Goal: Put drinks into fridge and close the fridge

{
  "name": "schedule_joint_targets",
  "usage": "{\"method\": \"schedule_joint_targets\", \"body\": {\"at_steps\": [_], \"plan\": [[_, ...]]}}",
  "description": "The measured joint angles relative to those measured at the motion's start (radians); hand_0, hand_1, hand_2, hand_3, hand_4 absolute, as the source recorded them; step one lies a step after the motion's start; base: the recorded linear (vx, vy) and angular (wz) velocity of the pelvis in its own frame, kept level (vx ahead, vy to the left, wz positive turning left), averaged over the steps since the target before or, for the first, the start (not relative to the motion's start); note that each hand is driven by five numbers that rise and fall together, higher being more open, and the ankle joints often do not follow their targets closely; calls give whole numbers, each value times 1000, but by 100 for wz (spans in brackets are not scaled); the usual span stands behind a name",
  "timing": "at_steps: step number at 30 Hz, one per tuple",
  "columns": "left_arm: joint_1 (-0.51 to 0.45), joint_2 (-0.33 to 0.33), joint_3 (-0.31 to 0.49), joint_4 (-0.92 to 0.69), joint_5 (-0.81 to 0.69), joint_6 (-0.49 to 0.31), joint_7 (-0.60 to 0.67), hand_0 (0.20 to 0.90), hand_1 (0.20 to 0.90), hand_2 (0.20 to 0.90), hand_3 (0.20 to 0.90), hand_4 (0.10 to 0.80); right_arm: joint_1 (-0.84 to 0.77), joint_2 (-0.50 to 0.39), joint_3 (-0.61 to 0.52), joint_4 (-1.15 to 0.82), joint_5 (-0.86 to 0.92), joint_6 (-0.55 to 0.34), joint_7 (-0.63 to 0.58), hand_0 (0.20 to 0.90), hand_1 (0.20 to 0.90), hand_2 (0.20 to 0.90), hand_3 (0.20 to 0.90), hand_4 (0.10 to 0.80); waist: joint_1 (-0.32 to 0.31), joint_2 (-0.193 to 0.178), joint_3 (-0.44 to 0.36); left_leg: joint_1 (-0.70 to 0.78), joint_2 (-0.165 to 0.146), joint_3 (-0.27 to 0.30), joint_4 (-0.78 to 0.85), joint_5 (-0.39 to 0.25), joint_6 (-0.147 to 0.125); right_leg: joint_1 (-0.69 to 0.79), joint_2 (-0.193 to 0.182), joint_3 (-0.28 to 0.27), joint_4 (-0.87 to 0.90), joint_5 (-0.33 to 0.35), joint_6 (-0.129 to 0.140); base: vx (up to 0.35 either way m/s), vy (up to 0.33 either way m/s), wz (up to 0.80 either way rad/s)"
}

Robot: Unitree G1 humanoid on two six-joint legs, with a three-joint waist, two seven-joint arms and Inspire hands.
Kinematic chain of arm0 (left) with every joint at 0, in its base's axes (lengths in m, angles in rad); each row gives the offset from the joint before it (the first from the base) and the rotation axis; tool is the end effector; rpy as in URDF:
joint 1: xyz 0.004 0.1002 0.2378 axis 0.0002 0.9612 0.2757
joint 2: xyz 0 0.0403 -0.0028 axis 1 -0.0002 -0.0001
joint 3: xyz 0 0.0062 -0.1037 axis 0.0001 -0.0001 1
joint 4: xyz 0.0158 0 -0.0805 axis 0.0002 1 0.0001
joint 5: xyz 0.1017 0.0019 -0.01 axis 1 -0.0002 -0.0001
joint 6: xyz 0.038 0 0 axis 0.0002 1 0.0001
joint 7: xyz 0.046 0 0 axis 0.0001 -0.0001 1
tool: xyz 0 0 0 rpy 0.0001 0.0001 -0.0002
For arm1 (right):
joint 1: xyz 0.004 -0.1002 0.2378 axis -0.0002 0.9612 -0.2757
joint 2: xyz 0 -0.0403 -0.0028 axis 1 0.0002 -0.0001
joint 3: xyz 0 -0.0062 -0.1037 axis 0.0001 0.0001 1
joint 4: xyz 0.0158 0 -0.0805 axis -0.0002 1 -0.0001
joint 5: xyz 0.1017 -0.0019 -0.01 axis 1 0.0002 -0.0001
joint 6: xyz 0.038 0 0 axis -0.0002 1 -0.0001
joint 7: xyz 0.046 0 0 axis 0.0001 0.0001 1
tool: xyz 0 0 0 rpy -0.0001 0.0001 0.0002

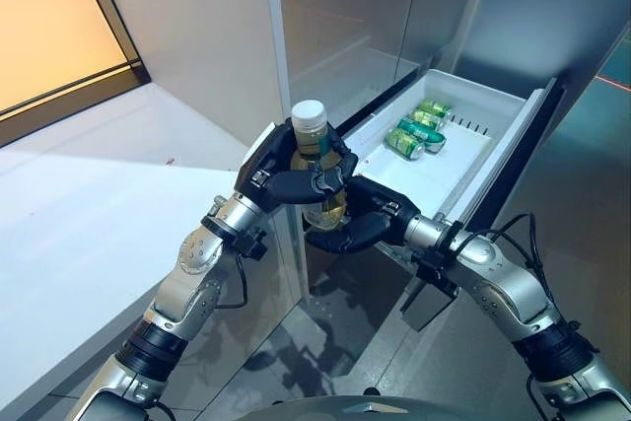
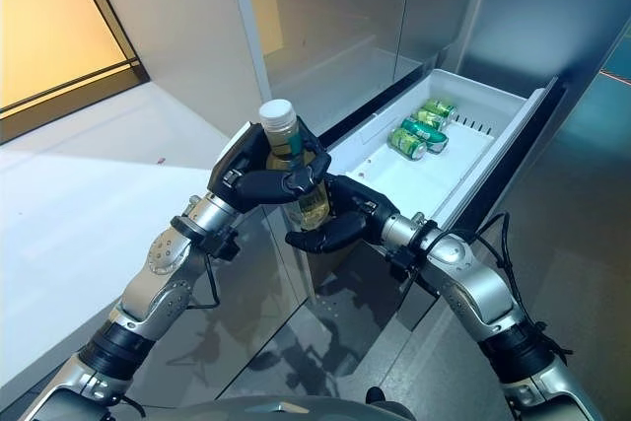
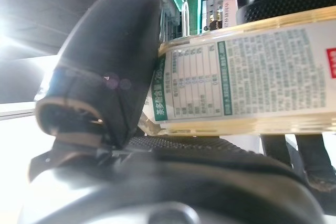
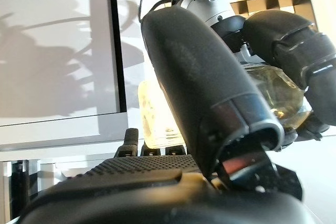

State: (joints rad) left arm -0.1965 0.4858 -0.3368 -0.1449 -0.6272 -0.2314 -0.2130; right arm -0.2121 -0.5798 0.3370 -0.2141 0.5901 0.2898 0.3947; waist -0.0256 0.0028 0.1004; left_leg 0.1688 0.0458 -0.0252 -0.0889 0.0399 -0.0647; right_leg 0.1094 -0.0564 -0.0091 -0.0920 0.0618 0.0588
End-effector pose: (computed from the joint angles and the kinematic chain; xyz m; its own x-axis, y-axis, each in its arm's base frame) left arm 0.2256 0.1578 0.1092 0.7470 -0.5437 0.3826 0.5939 0.8044 -0.0163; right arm 0.2269 -0.1648 0.1028 0.6561 0.7466 -0.1101 -0.7508 0.6605 0.0047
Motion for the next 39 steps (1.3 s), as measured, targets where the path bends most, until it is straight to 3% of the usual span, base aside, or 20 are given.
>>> {"method": "schedule_joint_targets", "body": {"at_steps": [1, 10, 24, 25, 26, 31, 39], "plan": [[-1, 0, -1, 0, 0, 9, -1, 300, 300, 300, 200, 100, 0, -4, 4, 0, 0, 0, -6, 300, 300, 300, 200, 100, 1, 0, 0, 0, 0, 0, 0, 0, 0, 0, 0, 0, 0, 0, 0, 0, 0, 0], [-12, -8, -31, 0, 23, 33, -5, 300, 300, 300, 200, 100, 0, 4, 35, 0, 19, 28, -97, 300, 300, 300, 200, 100, 1, 0, 0, 0, 0, 1, 0, 0, 0, 0, 0, 1, 0, 0, 0, 0, 0, 0], [-14, -23, -52, 3, 138, 9, 91, 300, 300, 300, 200, 100, 0, 44, 76, 7, 93, 44, -218, 300, 300, 300, 200, 100, 10, -4, -1, 3, 2, 4, 0, 0, 0, 0, 1, 2, 0, 2, -2, 1, -2, 0], [-14, -23, -52, 3, 138, 9, 90, 782, 782, 782, 763, 663, 0, 45, 76, 7, 92, 43, -220, 300, 300, 300, 200, 100, 11, -5, -1, 3, 2, 5, 0, 0, 0, 0, 1, 3, 0, 2, -2, 0, 0, 0], [-14, -23, -53, 3, 138, 9, 90, 900, 900, 900, 900, 800, 0, 46, 76, 8, 79, 40, -226, 300, 300, 300, 200, 100, 11, -6, -1, 3, 2, 6, 0, 0, 0, 0, 1, 3, 0, 2, -2, 0, 0, 0], [-14, -36, -53, 4, 125, 7, 96, 900, 900, 900, 900, 800, -7, 52, 75, 21, -57, -8, -275, 300, 300, 300, 200, 100, 16, -12, -3, 5, 2, 9, 0, -1, 0, 0, 1, 7, 0, 4, -1, 0, 0, 0], [-59, -73, -38, 48, -11, 37, 90, 900, 900, 900, 900, 800, -135, 51, 76, 131, -325, -79, -382, 300, 300, 300, 200, 100, 21, -22, 1, 4, 2, 7, 0, -1, 0, 0, 2, 6, 0, 7, -2, 18, -7, 1]]}}
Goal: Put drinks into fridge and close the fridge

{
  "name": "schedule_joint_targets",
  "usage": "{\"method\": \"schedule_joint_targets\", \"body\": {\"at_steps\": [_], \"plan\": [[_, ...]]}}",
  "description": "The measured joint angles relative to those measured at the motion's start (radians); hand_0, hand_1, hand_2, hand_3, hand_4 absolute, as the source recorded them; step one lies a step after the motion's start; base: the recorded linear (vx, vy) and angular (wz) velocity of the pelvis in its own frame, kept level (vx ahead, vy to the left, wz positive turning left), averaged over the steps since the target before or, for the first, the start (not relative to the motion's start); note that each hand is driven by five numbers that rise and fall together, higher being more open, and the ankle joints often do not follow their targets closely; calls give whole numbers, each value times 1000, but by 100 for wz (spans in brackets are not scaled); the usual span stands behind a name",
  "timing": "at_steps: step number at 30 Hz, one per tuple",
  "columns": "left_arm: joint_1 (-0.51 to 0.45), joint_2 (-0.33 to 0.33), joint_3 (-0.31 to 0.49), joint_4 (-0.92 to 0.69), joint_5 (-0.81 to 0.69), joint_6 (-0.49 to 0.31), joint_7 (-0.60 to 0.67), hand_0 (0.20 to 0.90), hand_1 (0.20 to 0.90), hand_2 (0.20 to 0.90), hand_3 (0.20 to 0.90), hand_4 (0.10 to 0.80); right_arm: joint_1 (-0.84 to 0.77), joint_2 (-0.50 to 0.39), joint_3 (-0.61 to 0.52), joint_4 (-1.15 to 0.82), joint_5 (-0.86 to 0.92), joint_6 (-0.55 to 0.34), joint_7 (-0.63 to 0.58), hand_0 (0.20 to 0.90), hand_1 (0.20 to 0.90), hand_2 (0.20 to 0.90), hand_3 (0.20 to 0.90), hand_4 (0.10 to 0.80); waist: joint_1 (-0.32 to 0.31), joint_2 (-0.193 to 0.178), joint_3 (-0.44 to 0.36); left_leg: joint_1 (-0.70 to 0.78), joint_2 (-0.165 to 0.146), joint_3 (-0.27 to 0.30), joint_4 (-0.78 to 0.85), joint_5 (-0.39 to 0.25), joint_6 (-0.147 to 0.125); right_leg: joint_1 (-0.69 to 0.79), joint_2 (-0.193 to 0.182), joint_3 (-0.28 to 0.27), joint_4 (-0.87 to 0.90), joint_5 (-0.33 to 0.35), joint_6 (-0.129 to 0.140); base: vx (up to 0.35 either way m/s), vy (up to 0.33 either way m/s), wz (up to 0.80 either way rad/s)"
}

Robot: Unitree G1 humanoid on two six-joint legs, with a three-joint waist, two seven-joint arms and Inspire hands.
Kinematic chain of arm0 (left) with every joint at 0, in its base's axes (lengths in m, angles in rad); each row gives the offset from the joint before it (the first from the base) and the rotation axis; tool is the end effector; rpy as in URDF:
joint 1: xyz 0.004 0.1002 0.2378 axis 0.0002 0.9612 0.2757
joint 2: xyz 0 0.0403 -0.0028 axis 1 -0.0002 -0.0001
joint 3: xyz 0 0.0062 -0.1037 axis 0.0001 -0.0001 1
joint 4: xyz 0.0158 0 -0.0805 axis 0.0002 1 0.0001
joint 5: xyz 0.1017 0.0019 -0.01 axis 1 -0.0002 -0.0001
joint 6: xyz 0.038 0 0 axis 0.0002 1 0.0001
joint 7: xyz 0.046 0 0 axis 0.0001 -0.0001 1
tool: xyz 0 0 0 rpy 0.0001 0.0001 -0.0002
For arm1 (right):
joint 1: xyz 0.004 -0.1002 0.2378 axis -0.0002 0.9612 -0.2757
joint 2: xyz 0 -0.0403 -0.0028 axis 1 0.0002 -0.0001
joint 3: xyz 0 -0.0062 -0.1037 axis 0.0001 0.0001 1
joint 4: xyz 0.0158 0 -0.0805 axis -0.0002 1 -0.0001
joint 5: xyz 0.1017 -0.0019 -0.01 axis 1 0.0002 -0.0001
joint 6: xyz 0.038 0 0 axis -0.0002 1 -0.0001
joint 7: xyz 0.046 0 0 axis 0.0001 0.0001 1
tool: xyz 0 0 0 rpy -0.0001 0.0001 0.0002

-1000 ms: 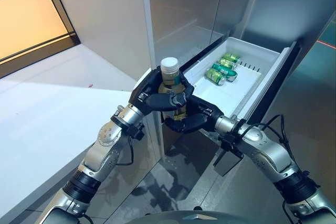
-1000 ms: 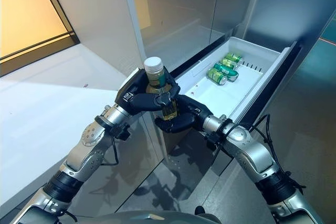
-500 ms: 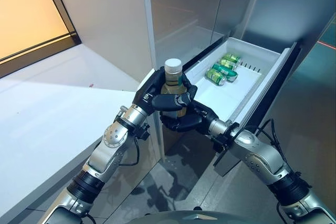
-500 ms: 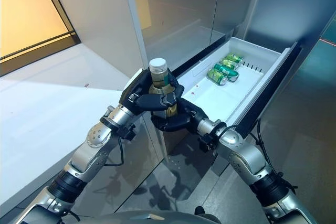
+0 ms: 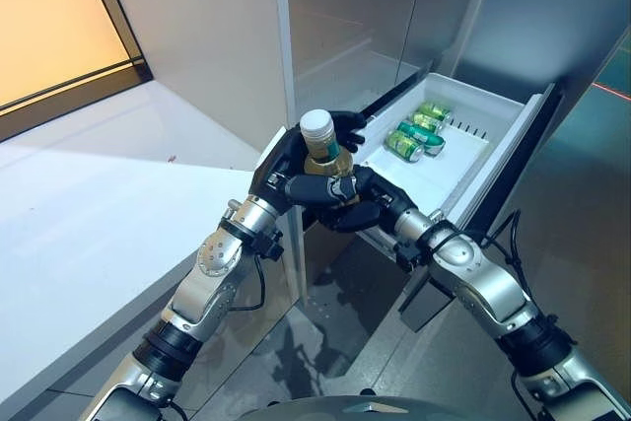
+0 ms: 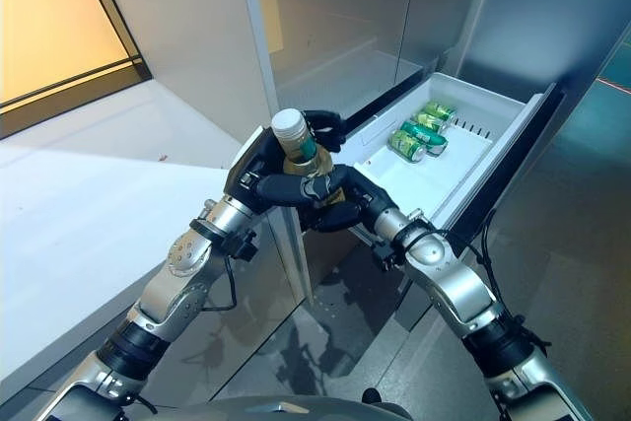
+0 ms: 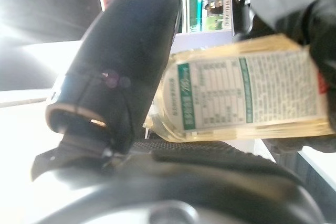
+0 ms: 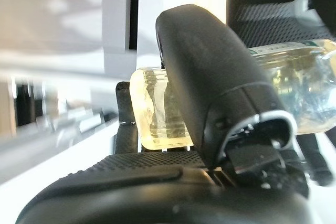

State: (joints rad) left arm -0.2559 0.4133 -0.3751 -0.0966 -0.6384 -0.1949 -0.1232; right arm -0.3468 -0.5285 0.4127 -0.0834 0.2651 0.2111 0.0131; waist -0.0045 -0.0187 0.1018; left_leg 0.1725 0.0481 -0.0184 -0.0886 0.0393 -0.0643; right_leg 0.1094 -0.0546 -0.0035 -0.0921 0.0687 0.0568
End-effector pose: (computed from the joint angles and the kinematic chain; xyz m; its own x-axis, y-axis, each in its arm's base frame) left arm 0.2346 0.1383 0.1077 0.7890 -0.4926 0.3672 0.5620 0.8202 -0.1072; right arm 0.2503 -0.1496 0.1072 0.9050 0.4242 -0.0318 -0.4075 0.8432 -0.3507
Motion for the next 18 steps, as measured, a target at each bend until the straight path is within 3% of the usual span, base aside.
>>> {"method": "schedule_joint_targets", "body": {"at_steps": [8, 10, 13, 18], "plan": [[-40, 0, 19, 32, -78, 74, -34, 900, 900, 900, 900, 800, -188, -63, 4, 329, -90, -94, -120, 300, 300, 300, 200, 100, 35, -3, 2, -10, -2, -38, 0, 3, -1, 6, -3, -34, 0, -1, 0, 44, -10, 11], [-35, 12, 14, 32, -107, 86, -85, 900, 900, 900, 900, 800, -223, -89, -3, 447, -83, -85, -194, 300, 300, 300, 200, 100, 54, -4, 5, -10, -2, -56, 0, 5, -3, 14, -3, -46, 0, -4, 2, 56, -9, 27], [-29, 43, -82, -27, -119, 99, -219, 900, 900, 900, 900, 800, -293, -110, -81, 710, -48, -7, -292, 300, 300, 300, 200, 100, 102, 0, 16, -12, -5, -79, 0, 10, -3, 27, -7, -72, -1, -11, 3, 84, -14, 27], [-24, 40, -126, -39, -156, 173, -264, 900, 900, 900, 900, 800, -310, -169, -87, 850, -52, 7, -303, 300, 300, 300, 200, 100, 102, 20, 45, -17, -9, -113, 0, 18, -4, 39, -11, -107, 0, -14, 4, 86, -14, 20]]}}
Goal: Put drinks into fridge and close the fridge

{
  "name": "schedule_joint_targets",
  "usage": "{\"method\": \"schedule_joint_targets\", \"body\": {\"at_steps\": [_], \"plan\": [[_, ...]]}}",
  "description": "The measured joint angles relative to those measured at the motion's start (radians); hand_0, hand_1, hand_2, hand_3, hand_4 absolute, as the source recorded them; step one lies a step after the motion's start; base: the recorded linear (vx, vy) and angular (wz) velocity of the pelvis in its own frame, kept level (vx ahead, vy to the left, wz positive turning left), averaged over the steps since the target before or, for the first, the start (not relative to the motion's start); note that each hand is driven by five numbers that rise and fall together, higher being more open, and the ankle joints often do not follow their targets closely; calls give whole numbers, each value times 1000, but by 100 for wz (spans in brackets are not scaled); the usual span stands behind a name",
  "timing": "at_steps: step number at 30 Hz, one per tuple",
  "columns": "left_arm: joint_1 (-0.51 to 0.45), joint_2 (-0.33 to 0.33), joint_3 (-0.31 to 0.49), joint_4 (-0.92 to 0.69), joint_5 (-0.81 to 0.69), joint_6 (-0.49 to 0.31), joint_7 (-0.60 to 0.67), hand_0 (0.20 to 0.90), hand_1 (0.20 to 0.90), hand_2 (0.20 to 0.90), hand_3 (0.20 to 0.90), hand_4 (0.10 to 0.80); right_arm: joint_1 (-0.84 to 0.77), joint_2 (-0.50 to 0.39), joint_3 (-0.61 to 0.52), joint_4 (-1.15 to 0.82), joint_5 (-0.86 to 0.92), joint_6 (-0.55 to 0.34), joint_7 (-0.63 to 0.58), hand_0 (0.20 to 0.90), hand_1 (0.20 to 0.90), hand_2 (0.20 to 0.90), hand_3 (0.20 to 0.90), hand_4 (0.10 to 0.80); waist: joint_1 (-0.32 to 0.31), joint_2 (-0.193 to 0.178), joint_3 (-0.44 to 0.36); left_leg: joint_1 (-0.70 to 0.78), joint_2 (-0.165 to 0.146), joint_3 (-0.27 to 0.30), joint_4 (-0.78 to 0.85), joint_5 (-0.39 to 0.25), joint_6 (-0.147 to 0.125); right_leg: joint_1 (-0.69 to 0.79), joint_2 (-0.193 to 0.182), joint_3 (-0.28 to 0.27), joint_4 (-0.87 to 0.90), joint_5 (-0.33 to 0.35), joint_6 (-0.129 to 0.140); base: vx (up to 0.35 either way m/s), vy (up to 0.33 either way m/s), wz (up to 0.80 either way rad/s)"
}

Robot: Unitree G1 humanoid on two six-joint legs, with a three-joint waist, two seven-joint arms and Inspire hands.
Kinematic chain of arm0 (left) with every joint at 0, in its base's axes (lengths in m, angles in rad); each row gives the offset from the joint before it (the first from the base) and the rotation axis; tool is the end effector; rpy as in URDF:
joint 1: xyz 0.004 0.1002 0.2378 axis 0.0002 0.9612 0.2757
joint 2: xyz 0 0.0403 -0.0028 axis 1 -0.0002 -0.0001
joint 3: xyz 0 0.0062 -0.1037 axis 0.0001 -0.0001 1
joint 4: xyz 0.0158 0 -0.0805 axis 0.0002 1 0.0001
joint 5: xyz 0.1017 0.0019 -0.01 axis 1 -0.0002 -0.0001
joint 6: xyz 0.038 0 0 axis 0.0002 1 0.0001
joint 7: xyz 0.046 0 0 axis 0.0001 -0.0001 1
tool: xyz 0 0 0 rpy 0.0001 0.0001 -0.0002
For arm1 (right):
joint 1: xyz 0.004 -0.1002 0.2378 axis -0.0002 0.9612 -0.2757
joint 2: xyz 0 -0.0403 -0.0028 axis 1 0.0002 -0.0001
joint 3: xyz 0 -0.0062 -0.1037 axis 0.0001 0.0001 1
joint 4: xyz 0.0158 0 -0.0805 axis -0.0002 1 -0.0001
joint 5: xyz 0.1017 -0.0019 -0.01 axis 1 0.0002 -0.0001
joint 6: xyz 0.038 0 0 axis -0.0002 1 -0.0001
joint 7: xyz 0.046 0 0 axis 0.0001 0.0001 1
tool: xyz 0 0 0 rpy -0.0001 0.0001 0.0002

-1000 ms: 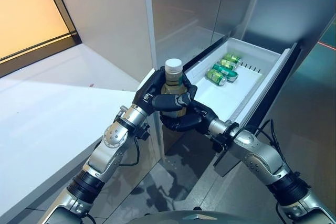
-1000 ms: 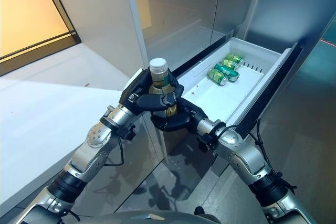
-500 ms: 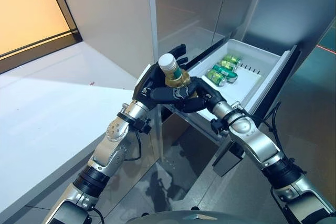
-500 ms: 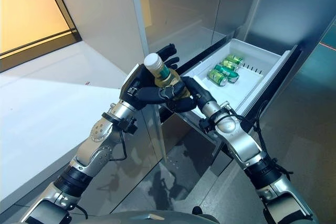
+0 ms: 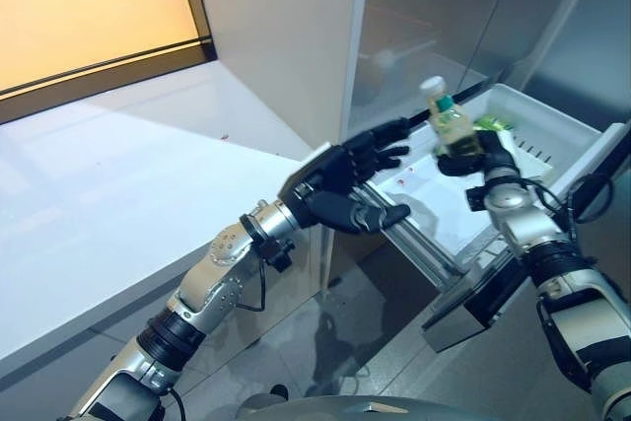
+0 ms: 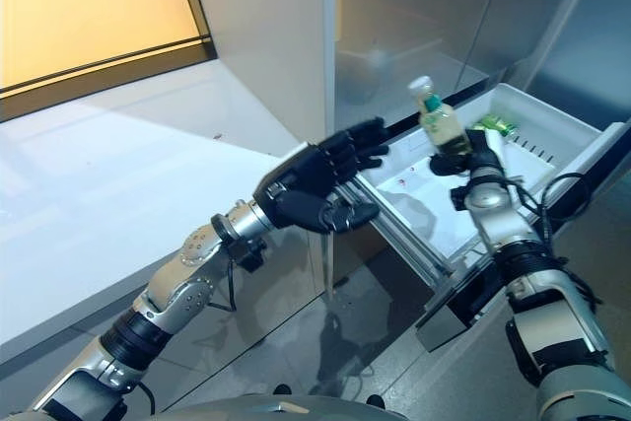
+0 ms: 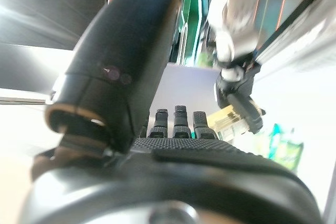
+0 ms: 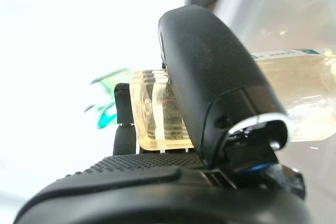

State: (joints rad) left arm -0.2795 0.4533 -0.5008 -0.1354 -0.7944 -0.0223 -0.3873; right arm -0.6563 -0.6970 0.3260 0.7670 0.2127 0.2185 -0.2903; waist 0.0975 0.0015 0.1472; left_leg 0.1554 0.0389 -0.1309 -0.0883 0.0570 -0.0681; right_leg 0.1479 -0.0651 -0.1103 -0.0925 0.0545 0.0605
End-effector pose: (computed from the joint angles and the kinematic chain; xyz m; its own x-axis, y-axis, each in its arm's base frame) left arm 0.2285 0.1195 0.0995 0.5458 -0.8009 0.2462 0.8378 0.5180 -0.1724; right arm 0.3051 -0.2813 0.1011 0.8796 -0.4560 -0.1359 0.2814 0.7288 -0.6242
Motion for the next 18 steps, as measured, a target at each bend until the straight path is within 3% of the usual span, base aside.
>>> {"method": "schedule_joint_targets", "body": {"at_steps": [6, 10, 14, 18], "plan": [[33, 14, -11, 19, -11, 73, -38, 900, 900, 900, 900, 800, -15, -32, 7, 142, -90, 28, 60, 300, 300, 300, 200, 100, 3, 29, 17, -21, -1, -38, 0, 15, -3, 0, -1, -40, -1, -1, -1, 48, -14, 20], [37, 66, -80, 93, -10, 102, -81, 900, 900, 900, 900, 800, -79, -33, 54, 278, -143, 40, 135, 300, 300, 300, 200, 100, 11, 48, 29, -52, -2, -66, 0, 31, -7, -16, -1, -66, -5, -1, -2, -104, -11, 20], [37, 86, -167, 222, 16, 108, -81, 900, 900, 900, 900, 800, -159, -32, 85, 365, -157, 57, 205, 300, 300, 300, 200, 100, 21, 79, 50, -119, 3, -80, 0, 52, -13, -77, 3, -78, 0, 11, -11, -111, -25, 11], [40, 82, -210, 385, 131, 84, -58, 900, 900, 900, 900, 800, -182, -31, 93, 440, -158, 72, 281, 300, 300, 300, 200, 100, 46, 86, 66, -147, 8, -93, 1, 56, -18, -100, 9, -92, 0, 14, -15, -81, -17, 8]]}}
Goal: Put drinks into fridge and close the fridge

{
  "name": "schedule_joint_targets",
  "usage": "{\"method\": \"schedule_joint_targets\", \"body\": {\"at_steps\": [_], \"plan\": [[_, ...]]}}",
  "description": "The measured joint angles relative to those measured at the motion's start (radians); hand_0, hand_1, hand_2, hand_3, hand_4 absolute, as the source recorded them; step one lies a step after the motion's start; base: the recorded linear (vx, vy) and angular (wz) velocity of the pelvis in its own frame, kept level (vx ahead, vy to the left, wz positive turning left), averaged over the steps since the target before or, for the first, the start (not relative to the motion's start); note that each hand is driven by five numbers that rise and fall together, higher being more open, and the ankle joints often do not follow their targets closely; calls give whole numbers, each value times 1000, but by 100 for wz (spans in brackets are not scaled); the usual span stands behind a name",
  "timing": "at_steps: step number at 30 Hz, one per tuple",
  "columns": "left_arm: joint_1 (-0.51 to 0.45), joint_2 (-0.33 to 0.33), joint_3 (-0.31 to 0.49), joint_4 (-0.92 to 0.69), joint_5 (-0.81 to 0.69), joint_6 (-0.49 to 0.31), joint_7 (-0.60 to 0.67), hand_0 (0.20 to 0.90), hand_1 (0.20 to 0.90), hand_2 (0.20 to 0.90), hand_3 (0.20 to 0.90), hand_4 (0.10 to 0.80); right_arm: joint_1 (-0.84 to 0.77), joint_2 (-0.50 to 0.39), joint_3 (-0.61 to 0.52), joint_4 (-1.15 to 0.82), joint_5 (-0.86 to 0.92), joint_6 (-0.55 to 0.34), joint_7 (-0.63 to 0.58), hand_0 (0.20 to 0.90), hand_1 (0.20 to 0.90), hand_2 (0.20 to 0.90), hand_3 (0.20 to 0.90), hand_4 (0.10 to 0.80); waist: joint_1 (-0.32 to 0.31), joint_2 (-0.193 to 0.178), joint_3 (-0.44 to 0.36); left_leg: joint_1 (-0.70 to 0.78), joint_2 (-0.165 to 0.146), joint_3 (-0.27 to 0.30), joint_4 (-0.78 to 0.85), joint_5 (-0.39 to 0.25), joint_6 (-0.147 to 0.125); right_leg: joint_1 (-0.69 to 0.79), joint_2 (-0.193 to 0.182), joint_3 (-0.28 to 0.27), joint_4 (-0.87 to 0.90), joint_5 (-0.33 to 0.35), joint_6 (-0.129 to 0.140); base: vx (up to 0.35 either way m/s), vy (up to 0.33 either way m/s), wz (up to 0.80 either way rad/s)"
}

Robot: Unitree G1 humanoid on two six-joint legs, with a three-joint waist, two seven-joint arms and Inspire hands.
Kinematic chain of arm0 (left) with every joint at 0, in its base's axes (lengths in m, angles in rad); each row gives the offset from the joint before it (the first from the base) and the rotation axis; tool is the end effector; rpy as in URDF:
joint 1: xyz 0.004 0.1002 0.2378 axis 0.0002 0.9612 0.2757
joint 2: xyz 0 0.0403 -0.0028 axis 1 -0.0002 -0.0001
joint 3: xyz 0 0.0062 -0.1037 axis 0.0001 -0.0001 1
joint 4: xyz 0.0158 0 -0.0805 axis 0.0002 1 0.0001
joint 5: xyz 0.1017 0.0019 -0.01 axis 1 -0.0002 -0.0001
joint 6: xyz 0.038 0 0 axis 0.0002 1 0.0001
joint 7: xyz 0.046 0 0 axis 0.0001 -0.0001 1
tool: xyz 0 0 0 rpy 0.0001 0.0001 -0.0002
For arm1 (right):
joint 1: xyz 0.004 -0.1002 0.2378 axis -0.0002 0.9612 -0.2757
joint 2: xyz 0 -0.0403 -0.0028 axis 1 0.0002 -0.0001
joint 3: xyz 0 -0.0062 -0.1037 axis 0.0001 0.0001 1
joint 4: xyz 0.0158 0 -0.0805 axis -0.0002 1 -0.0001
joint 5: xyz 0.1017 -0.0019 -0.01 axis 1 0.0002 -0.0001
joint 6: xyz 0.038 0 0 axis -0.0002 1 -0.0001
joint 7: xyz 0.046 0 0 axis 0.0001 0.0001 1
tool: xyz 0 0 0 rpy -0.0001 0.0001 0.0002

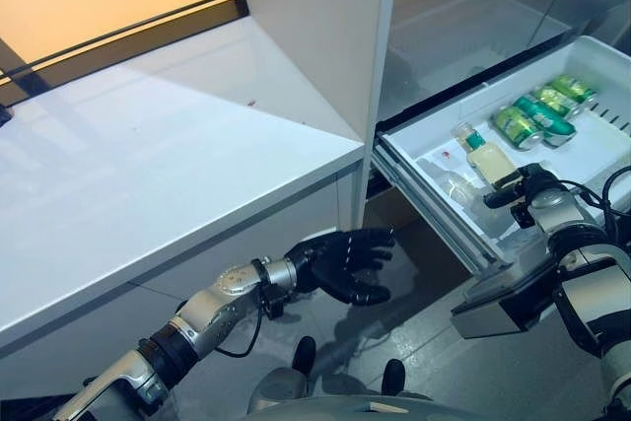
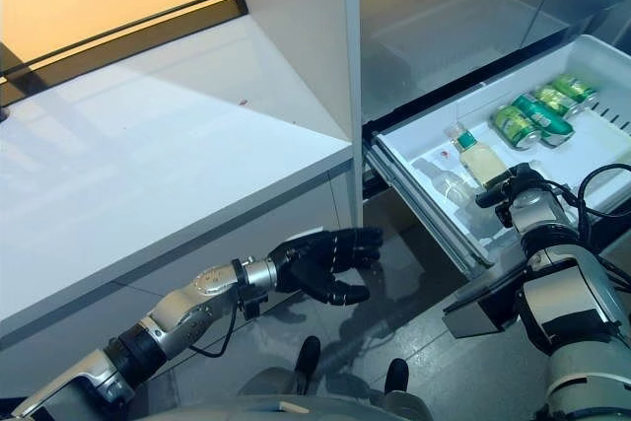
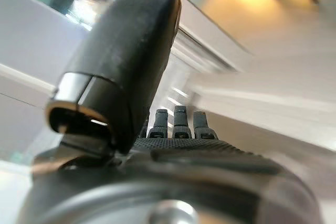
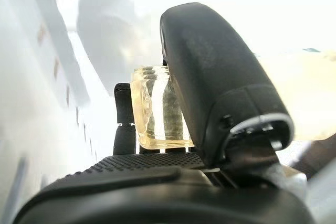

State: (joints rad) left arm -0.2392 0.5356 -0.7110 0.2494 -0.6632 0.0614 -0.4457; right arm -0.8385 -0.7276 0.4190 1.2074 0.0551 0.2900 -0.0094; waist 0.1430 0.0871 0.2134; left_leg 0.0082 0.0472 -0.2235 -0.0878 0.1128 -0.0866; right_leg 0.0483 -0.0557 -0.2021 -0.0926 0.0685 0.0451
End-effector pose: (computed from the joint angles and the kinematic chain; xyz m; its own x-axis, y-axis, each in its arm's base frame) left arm 0.2118 0.1495 0.0069 0.5006 -0.7922 -0.3491 0.7743 0.5901 -0.2286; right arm 0.3005 -0.3269 0.1023 0.7229 -0.5399 -0.4312 0.0541 0.6664 -0.7436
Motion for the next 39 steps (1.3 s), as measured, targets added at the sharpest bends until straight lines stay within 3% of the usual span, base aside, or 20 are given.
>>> {"method": "schedule_joint_targets", "body": {"at_steps": [6, 12, 14, 15, 20, 25, 31, 36, 39], "plan": [[18, -22, 8, 307, 201, -163, 126, 900, 900, 900, 900, 800, -90, 1, 31, 43, -50, 19, 87, 300, 300, 300, 200, 100, -1, -18, 61, -22, 0, 5, 0, 0, -1, -27, 0, 7, 0, 1, -1, -46, 1, -3], [72, -102, 61, 571, 357, -248, 214, 900, 900, 900, 900, 800, -137, 7, 38, 55, -116, 21, 189, 300, 300, 300, 200, 100, 5, -44, 90, -24, 0, 30, 0, -3, 1, -40, 0, 30, 0, 2, -2, -7, -12, -11], [76, -126, 80, 660, 414, -266, 238, 900, 900, 900, 900, 800, -144, 8, 55, 55, -143, 19, 218, 533, 533, 533, 472, 372, 5, -54, 96, -28, 2, 33, 0, -3, 1, -45, 1, 32, 0, 4, -4, -36, -14, -4], [77, -138, 94, 693, 429, -267, 248, 900, 900, 900, 900, 800, -146, 9, 62, 55, -158, 19, 232, 900, 900, 900, 900, 800, 5, -58, 98, -29, 3, 36, 0, -4, 1, -47, 2, 34, 0, 5, -4, -32, -10, -5], [80, -152, 179, 755, 430, -263, 271, 900, 900, 900, 900, 800, -149, 19, 71, 52, -175, 17, 275, 900, 900, 900, 900, 800, 5, -82, 97, -29, 3, 51, 0, -4, 1, -53, 2, 48, 0, 9, -4, -48, -3, -8], [83, -150, 207, 753, 432, -261, 268, 900, 900, 900, 900, 800, -149, 20, 70, 26, -153, -6, 280, 900, 900, 900, 900, 800, 0, -86, 96, -30, 3, 65, 0, -3, 1, -60, 2, 63, 0, 15, -4, -30, 30, -9], [120, -161, 246, 727, 471, -246, 260, 900, 900, 900, 900, 800, -91, -1, 4, -274, 4, -12, 268, 900, 900, 900, 900, 800, -42, -98, 90, -7, 3, 103, 0, -11, 8, -57, 2, 102, 0, 26, -1, 28, 33, -18], [140, -163, 276, 709, 491, -233, 255, 900, 900, 900, 900, 800, 39, -6, -115, -566, 152, -79, 112, 900, 900, 900, 900, 800, -58, -132, 66, 23, 3, 127, 0, -21, 9, -40, 2, 125, 1, 26, -1, 20, 31, -14], [161, -163, 285, 714, 507, -233, 256, 900, 900, 900, 900, 800, 157, 15, -232, -705, 170, -176, -54, 900, 900, 900, 900, 800, -73, -164, 45, 39, 1, 149, -1, -26, 13, -34, 1, 144, 0, 27, 1, 1, 42, -18]]}}
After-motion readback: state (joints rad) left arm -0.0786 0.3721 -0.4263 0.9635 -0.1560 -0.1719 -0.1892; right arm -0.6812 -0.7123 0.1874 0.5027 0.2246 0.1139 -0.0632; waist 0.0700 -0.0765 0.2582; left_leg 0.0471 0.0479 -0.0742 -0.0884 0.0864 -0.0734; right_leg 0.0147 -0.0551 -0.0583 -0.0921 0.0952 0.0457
